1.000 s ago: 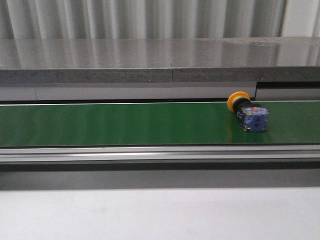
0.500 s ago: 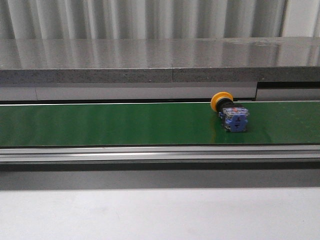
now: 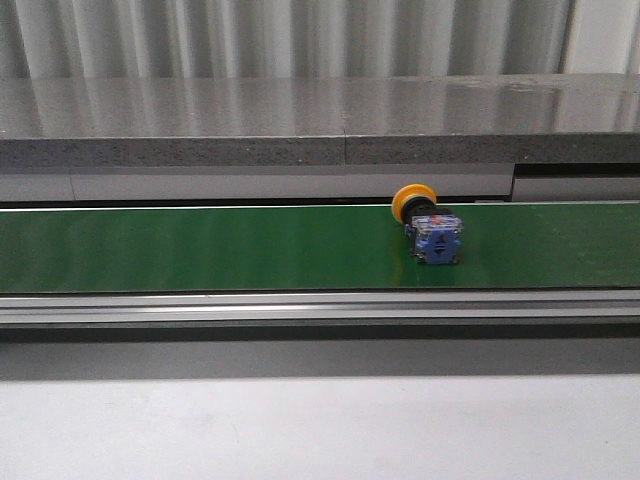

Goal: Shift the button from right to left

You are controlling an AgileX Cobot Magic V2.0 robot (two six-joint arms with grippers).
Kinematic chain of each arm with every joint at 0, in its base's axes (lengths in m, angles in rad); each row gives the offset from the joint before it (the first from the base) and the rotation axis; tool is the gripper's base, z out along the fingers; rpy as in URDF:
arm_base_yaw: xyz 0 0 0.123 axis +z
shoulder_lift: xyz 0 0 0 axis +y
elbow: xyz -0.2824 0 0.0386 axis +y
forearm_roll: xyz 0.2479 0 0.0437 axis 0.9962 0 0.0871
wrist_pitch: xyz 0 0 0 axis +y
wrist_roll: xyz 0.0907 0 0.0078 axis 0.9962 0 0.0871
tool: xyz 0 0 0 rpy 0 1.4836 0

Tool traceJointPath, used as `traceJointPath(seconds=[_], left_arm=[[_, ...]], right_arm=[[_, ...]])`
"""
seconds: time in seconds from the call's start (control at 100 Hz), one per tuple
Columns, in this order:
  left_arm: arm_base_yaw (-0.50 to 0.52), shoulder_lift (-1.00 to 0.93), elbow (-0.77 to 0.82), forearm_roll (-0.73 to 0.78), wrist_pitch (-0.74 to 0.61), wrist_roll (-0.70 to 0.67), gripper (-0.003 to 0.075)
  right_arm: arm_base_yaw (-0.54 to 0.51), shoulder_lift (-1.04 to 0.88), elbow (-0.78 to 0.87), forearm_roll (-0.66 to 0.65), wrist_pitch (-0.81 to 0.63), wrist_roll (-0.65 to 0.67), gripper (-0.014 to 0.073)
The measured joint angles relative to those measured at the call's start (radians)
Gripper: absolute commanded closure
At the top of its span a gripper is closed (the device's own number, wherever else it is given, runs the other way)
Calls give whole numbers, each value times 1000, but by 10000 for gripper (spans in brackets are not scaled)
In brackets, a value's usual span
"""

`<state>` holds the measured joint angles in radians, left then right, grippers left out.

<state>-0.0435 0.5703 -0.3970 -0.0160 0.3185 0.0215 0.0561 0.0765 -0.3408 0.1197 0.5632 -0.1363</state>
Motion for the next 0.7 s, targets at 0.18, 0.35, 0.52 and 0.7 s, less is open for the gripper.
traceJointPath(seconds=[0.18, 0.35, 0.52, 0.7], left_arm=[[0, 58, -71, 3, 51, 16, 258], [0, 156, -187, 3, 105, 23, 258], [-67, 289, -322, 3, 191, 63, 258], [-205, 449, -444, 3, 269, 59, 258]], right_arm=[[0, 0, 0, 2, 0, 0, 659], [0, 0, 0, 2, 0, 0, 659], [0, 0, 0, 2, 0, 0, 659], [0, 0, 0, 2, 0, 0, 659]])
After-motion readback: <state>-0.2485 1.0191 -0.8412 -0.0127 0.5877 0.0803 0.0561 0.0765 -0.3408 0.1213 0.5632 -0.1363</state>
